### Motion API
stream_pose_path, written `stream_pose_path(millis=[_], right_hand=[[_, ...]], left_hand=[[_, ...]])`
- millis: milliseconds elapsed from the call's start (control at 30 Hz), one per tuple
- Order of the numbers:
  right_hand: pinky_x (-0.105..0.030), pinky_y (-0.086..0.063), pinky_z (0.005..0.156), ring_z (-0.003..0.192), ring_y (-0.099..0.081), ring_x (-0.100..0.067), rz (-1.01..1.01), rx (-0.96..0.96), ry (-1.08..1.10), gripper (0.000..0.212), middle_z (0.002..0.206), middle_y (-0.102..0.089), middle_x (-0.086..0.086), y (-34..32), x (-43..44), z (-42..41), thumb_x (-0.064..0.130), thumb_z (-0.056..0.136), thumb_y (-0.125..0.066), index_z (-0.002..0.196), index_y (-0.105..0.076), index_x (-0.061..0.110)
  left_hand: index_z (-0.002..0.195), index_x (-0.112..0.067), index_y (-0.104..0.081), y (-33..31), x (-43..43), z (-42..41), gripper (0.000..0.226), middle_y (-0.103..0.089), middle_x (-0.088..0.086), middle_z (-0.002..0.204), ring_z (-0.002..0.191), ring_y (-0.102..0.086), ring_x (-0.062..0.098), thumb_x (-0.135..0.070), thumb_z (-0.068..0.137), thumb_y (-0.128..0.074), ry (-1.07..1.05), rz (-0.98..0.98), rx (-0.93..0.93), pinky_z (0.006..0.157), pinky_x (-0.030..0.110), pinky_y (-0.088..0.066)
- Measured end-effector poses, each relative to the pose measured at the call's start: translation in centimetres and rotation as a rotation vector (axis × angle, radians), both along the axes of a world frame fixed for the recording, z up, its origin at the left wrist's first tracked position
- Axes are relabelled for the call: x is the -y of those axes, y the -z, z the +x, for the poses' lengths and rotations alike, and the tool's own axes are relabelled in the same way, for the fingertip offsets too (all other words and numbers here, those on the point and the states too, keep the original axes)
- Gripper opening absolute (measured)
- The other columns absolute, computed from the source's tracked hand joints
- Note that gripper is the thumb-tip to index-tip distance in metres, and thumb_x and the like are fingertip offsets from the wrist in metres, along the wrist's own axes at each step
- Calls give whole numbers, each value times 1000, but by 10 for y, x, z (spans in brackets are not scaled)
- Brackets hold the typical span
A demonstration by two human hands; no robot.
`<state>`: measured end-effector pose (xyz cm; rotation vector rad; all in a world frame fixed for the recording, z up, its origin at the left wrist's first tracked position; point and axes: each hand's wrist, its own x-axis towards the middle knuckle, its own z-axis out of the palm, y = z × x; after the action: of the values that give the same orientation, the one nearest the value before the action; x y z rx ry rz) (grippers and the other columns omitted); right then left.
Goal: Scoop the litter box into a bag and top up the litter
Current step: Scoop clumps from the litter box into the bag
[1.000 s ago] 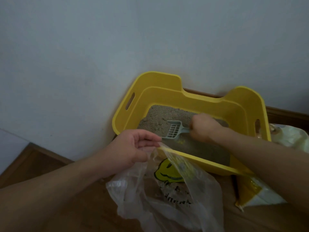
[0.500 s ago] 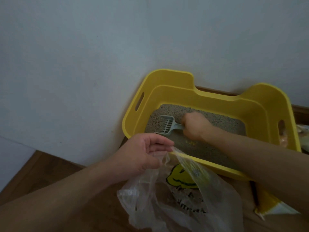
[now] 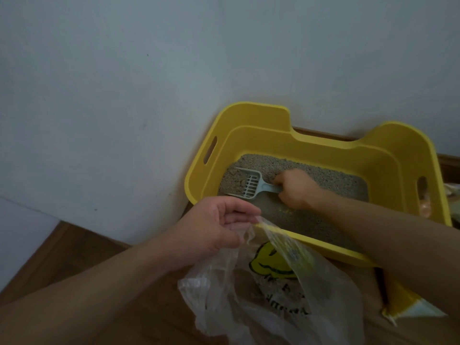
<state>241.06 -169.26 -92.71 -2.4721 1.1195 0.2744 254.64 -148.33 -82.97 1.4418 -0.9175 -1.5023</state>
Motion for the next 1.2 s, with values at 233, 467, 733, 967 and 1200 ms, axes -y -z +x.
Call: stream_pose_path(millis=[233,467,733,967,1200], right_hand=[[-40,-58,75,80,-63,-22,-2,40,6,33,91,-70,-4,-4,-1,-5,5,81,-55,105,-73,19],[-33,-49,61,71,-58,-23,-69,12,-25,18,78,-65,-4,-24,-2,-30,9,78,-57,86,-70,18],[-37,-53,66,75,-61,-26,-89,-15,-43,25,82,-68,-5,-53,-10,-64,7,78,-55,93,-73,17],[-36,-55,75,86,-62,-23,-143,-7,-57,36,95,-72,-3,-98,-22,-93,7,80,-55,107,-74,22],[-37,-55,78,86,-63,-18,-154,35,-93,31,94,-73,3,-143,-41,-138,7,81,-64,105,-75,25]], left_hand=[[109,-8,-68,-1,0,-1,53,-73,13,112,110,-69,21,16,62,-64,-19,4,3,91,28,-56],[113,-5,-67,-4,-1,0,54,-73,12,114,112,-67,20,24,68,-63,-8,11,62,93,28,-55],[110,-6,-68,-14,-5,-4,54,-73,13,113,110,-68,17,27,68,-61,-28,26,138,87,21,-55],[119,-3,-64,-21,-12,-5,55,-71,12,118,115,-66,14,30,76,-55,5,49,231,92,23,-54],[106,-17,-69,-25,-14,-8,55,-72,8,116,114,-66,12,27,76,-56,67,69,332,91,26,-53]])
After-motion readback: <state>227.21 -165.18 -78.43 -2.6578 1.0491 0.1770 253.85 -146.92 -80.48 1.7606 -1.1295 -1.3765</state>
